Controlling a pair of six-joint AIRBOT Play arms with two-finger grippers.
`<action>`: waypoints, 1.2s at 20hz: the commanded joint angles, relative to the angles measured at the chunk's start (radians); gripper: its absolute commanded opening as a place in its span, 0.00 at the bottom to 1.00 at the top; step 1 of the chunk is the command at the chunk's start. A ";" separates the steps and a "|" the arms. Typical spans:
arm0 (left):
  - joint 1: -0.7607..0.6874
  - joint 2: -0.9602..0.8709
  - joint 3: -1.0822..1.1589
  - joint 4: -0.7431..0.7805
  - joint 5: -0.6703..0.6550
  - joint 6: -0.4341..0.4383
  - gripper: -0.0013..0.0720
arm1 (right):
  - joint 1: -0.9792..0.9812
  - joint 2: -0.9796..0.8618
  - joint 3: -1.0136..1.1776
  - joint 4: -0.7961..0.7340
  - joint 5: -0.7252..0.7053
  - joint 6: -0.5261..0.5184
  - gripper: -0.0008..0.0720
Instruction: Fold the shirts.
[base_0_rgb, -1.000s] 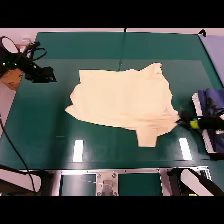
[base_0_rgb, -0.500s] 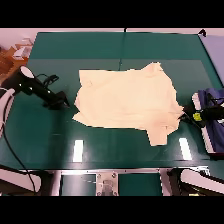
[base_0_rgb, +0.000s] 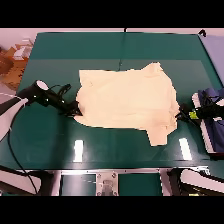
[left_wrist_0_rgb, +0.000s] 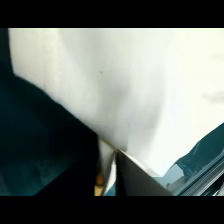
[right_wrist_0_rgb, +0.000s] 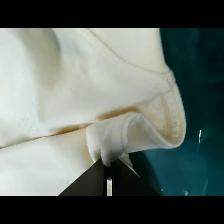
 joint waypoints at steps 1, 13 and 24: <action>-0.041 -0.001 -0.010 0.008 -0.074 0.051 0.19 | 0.003 0.000 0.001 0.003 0.018 -0.002 0.03; -0.025 0.344 0.222 0.096 -0.270 0.003 0.05 | 0.003 0.219 0.245 0.092 0.294 -0.012 0.03; -0.025 0.794 1.084 0.504 -0.058 -0.249 0.05 | -0.132 0.583 1.218 0.053 0.229 0.231 0.03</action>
